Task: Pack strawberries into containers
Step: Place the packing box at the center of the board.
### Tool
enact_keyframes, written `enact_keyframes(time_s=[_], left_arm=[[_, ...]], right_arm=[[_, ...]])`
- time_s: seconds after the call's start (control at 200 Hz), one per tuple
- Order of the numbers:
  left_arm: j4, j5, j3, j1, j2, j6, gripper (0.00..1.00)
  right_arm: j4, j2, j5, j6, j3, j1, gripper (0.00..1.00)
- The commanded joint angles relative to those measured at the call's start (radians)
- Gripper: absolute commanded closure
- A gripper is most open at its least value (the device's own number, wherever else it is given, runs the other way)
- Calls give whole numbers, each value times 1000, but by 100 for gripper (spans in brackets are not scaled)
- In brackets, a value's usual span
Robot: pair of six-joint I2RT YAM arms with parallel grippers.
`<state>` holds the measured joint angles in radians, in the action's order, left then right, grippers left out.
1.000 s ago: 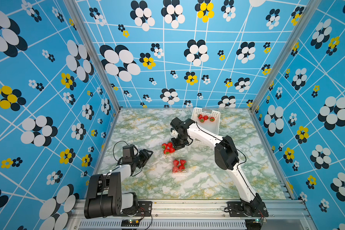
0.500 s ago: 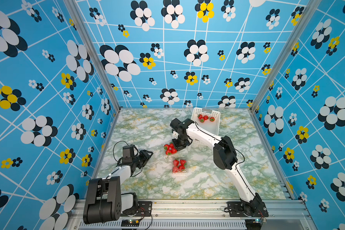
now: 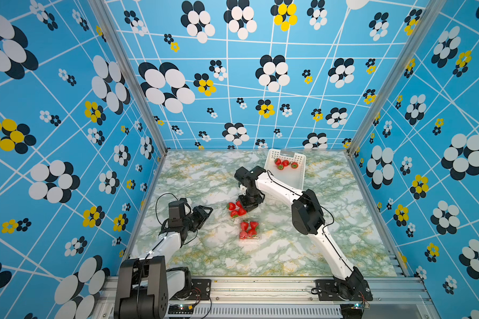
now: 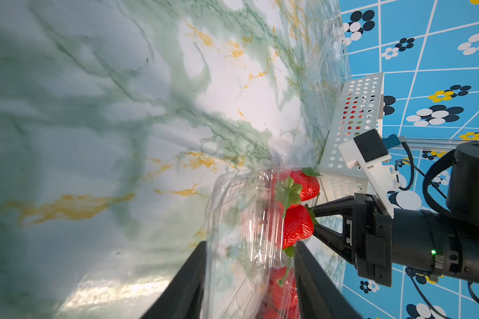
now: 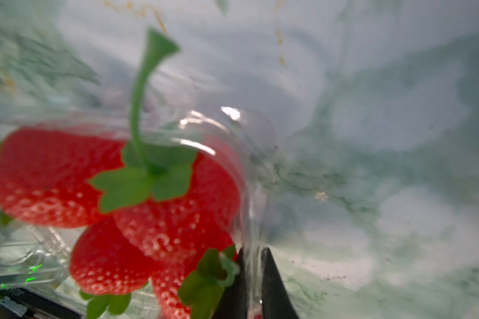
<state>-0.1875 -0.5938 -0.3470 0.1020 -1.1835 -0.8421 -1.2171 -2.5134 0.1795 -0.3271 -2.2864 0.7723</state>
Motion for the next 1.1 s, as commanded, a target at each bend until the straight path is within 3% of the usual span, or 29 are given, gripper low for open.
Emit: enact_keyframes(time_s=[0.0,0.23,0.685,0.879,0.964,1.094], left_arm=[[-17,-25,-9,-10,20,-23,48],[78,-17,-50,-8,80,4,47],[5,-42,-66,-36,54,-35,45],[0,-40,-71,-46,47,-35,45],[1,-37,-76,-51,45,-35,45],[-1,-34,-84,-63,39,-35,45]], right_arm=[[-42,-17,-21,-7,-30,8,88],[-61,-25,-36,-9,-48,8,88],[-80,-56,-42,-9,-87,11,87],[-75,-51,-40,-6,-90,15,74],[-75,-48,-47,-7,-91,14,63],[-73,-43,-48,-7,-93,15,58]])
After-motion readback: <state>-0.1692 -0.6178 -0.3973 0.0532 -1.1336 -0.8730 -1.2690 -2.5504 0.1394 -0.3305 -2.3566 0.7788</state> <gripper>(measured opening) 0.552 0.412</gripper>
